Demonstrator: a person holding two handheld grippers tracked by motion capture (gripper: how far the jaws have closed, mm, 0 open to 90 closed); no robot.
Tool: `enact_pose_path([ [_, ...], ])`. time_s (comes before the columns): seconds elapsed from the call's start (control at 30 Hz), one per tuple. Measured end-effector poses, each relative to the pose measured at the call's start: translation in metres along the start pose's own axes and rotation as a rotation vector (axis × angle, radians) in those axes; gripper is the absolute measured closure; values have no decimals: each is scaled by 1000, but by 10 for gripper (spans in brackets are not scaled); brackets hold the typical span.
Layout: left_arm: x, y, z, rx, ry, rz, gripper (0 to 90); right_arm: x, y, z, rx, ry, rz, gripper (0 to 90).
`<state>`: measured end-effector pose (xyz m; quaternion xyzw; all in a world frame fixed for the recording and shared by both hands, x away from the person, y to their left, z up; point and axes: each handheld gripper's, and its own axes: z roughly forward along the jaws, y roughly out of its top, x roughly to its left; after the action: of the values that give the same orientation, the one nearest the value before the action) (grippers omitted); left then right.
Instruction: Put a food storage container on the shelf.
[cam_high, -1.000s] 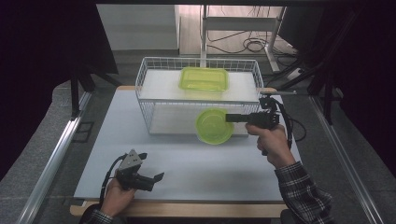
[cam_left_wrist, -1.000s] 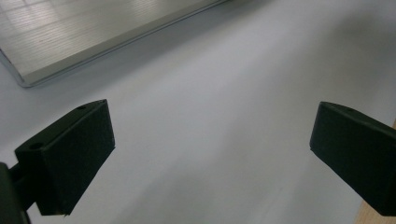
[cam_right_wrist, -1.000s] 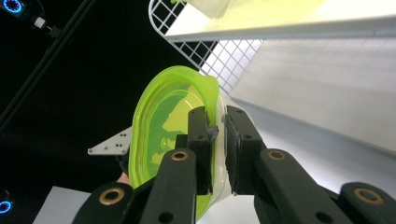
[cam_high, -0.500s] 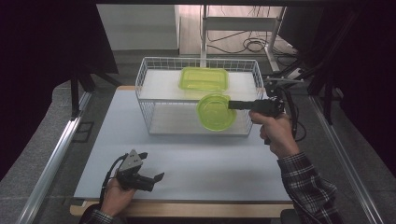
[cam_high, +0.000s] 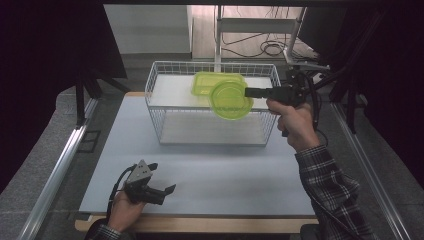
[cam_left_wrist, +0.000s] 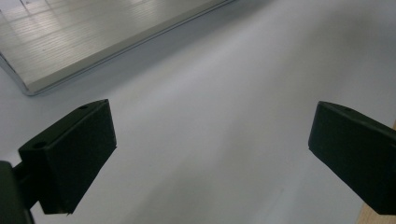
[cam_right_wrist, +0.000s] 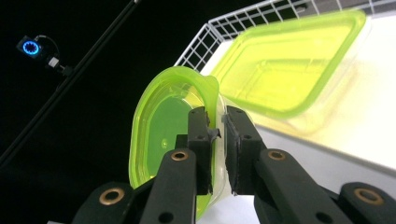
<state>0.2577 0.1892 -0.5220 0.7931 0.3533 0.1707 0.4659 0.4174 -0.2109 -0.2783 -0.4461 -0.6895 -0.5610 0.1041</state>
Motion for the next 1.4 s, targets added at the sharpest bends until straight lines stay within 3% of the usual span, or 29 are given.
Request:
enact_pose_path([
  [0.5,1,0,-1,-4,-10,-15,9,7,35,9,-60,-64,0,811],
  [0.8,1,1,-2,-16,-3,-23,20,10,52,25,-82,-116,-9,811],
  [1.0,1,1,-2,-18,6,-23,25,7,57,38,-78,-158,-12,811],
  [1.4,1,2,-3,-18,10,-20,27,-2,62,60,-65,-182,20,809],
])
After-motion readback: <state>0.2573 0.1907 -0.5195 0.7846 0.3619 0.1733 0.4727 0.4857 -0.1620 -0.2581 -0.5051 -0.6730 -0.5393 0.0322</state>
